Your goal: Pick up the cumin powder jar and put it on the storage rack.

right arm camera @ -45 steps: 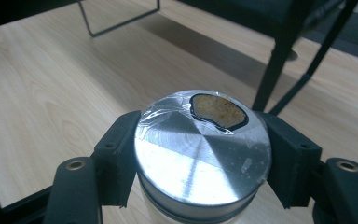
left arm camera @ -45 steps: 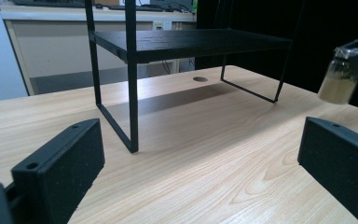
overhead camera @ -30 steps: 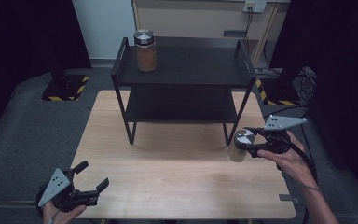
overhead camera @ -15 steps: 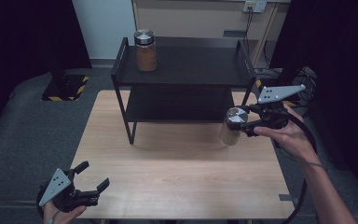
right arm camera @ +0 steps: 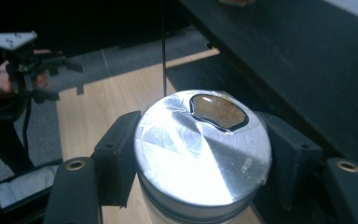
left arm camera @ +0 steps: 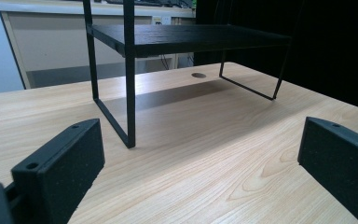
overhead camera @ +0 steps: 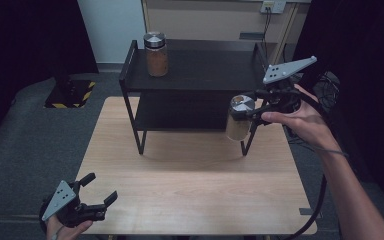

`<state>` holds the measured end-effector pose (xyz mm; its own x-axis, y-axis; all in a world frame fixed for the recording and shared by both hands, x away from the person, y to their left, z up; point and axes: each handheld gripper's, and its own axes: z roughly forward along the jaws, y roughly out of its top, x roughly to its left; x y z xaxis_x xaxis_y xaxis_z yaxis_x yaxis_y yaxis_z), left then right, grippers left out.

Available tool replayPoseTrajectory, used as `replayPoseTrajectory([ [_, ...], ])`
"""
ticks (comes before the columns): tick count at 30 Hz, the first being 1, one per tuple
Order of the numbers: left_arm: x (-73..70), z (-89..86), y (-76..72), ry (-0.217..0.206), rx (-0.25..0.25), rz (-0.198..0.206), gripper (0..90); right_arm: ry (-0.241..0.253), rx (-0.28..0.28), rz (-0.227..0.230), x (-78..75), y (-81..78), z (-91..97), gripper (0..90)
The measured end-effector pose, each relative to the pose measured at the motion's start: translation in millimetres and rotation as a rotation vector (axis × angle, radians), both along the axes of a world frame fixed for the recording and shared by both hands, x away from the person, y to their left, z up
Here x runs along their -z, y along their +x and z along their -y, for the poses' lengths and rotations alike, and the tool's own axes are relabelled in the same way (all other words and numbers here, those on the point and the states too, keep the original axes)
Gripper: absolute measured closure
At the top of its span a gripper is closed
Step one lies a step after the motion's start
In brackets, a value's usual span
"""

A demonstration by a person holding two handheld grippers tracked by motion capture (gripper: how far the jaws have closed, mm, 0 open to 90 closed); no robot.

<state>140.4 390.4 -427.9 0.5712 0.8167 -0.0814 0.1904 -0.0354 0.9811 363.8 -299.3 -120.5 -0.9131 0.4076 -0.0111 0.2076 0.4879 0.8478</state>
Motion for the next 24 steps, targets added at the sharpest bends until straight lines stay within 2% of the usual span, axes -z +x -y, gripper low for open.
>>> replayPoseTrajectory([
  [8, 0.1, -0.2, 0.1, -0.001, 0.002, 0.001, 0.0, 0.005, 0.024, 0.006, -23.1, 6.0, -7.9, 35.4],
  [24, 0.2, -0.5, 0.6, -0.002, 0.007, -0.002, 0.0, 0.005, 0.152, 0.043, -64.3, 25.8, -33.0, 35.4],
])
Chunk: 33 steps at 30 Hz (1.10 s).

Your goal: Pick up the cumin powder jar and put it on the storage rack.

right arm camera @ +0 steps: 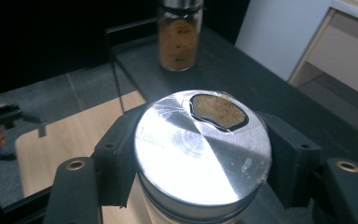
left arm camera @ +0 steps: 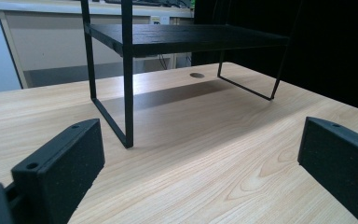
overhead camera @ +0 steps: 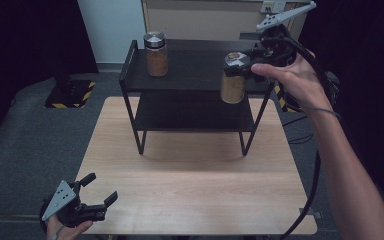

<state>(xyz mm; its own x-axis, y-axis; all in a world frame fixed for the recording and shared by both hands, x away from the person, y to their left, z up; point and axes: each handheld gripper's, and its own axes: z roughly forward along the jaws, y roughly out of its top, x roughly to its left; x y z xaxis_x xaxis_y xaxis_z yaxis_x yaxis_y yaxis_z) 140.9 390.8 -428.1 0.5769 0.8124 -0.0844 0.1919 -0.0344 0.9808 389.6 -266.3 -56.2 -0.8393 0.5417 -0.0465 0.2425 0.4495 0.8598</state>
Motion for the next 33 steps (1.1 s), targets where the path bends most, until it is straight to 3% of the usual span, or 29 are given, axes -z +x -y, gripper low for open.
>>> replayPoseTrajectory([
  [7, 0.3, -0.4, -0.1, -0.002, -0.001, 0.000, 0.0, -0.011, 0.070, 0.018, -11.0, 15.4, -14.4, 35.4],
  [18, 1.0, -1.4, -1.3, -0.011, -0.011, -0.006, 0.0, 0.009, 0.193, 0.023, -2.3, 48.1, -25.8, 35.4],
  [24, 1.9, -2.7, -6.0, -0.017, -0.025, -0.007, 0.0, -0.003, 0.276, 0.034, 0.6, 56.3, -24.4, 35.4],
  [30, 1.7, -3.3, -9.3, -0.016, -0.037, -0.009, 0.0, -0.018, 0.327, 0.050, 4.3, 60.2, -21.6, 35.4],
  [33, 2.0, -3.6, -9.0, -0.018, -0.038, -0.012, 0.0, -0.017, 0.327, 0.042, 6.5, 62.4, -17.3, 35.4],
])
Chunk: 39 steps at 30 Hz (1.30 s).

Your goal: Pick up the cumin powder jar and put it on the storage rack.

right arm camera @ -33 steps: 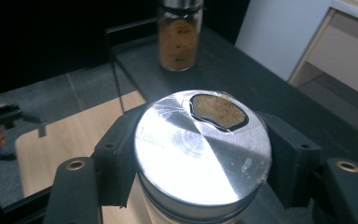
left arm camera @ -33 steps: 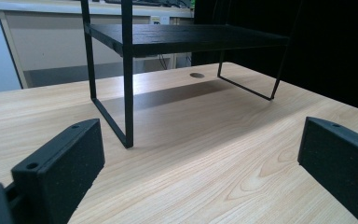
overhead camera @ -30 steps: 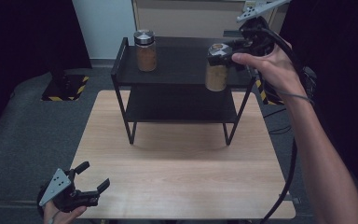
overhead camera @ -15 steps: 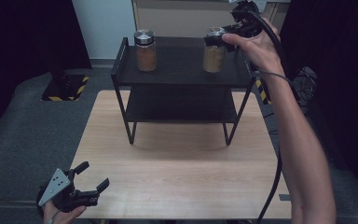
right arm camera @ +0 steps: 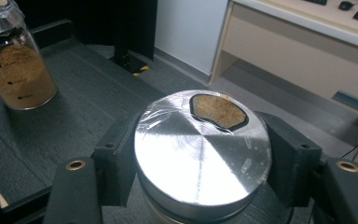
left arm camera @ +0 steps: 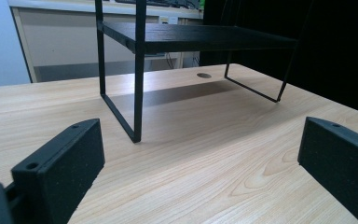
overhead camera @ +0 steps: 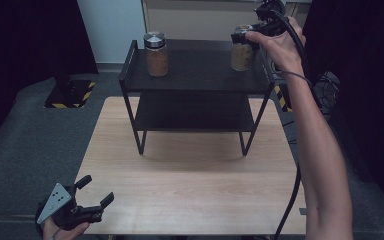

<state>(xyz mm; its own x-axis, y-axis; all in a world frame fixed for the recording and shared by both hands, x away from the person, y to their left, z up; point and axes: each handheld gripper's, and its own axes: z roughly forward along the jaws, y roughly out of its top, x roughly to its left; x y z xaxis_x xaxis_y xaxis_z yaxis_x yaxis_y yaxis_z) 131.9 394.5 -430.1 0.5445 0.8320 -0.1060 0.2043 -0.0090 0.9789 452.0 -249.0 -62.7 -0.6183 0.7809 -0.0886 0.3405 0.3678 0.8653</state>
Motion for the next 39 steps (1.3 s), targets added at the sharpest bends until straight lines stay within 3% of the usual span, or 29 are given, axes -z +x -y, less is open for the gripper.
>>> replayPoseTrajectory([
  [13, 0.0, 0.6, 0.6, -0.001, 0.002, -0.002, 0.0, 0.027, 0.011, -0.035, 15.0, 5.1, 10.3, 35.4],
  [16, -0.2, 0.6, 0.5, 0.002, 0.004, 0.000, 0.0, 0.056, 0.012, -0.037, 19.5, 5.4, 16.3, 35.3],
  [19, -0.1, 0.4, 0.5, 0.000, 0.004, 0.000, 0.0, 0.075, 0.000, -0.011, 26.9, 3.2, 21.1, 31.2],
  [22, -0.7, 0.4, 0.6, 0.005, 0.005, -0.001, 0.0, 0.141, 0.003, 0.021, 35.6, -3.8, 28.7, 18.0],
  [26, -0.6, 0.7, 0.7, 0.006, 0.009, 0.001, 0.0, 0.185, -0.003, 0.056, 39.8, -17.9, 40.9, 11.9],
  [29, -0.7, 1.1, 0.8, 0.006, 0.010, 0.002, 0.0, 0.188, -0.002, 0.071, 37.3, -30.7, 50.6, 9.9],
  [32, -0.7, 1.3, 1.0, 0.006, 0.010, 0.002, 0.0, 0.224, -0.017, 0.081, 38.6, -43.1, 64.7, 9.4],
  [34, -0.9, 1.7, 1.2, 0.007, 0.010, 0.001, 0.0, 0.215, -0.026, 0.087, 38.3, -51.6, 71.0, 8.8],
  [39, -1.1, 2.3, 2.6, 0.008, 0.015, 0.002, 0.0, 0.230, -0.050, 0.103, 46.9, -71.7, 90.6, 7.9],
])
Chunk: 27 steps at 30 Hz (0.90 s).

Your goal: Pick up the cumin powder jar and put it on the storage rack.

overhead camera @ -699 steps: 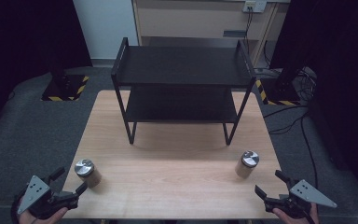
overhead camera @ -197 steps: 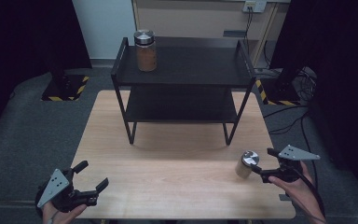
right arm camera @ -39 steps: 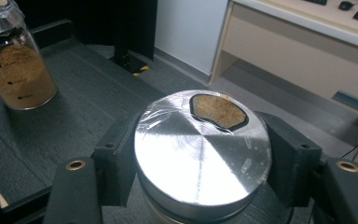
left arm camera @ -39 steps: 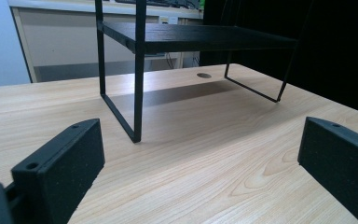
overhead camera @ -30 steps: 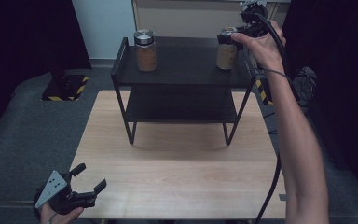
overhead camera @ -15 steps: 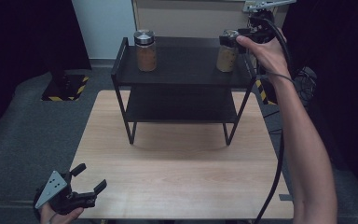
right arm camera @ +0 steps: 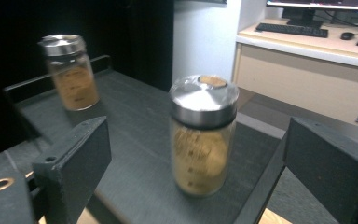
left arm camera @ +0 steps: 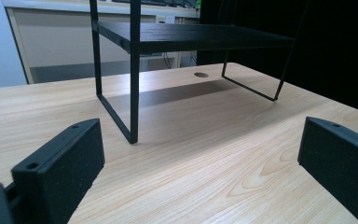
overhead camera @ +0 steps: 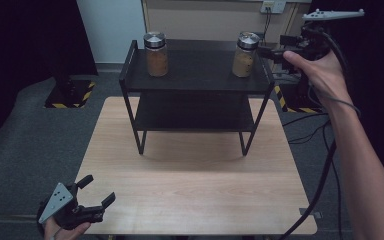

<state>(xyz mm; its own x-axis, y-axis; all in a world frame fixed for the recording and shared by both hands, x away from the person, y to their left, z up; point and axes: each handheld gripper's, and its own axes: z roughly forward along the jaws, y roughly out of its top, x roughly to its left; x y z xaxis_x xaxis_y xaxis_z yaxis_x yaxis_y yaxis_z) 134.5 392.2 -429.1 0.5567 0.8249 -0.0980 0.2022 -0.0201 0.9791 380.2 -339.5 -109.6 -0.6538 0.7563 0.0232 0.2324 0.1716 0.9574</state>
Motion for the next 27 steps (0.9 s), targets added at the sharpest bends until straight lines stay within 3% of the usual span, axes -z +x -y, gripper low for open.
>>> replayPoseTrajectory([
  [13, -0.2, 1.6, 3.8, 0.002, 0.008, -0.001, 0.0, 0.009, -0.011, 0.050, 27.5, -55.0, 41.6, 7.3],
  [27, -0.4, 2.0, 4.6, 0.004, 0.010, 0.000, 0.0, -0.017, -0.046, 0.080, 57.8, -104.6, 61.2, 4.9],
])
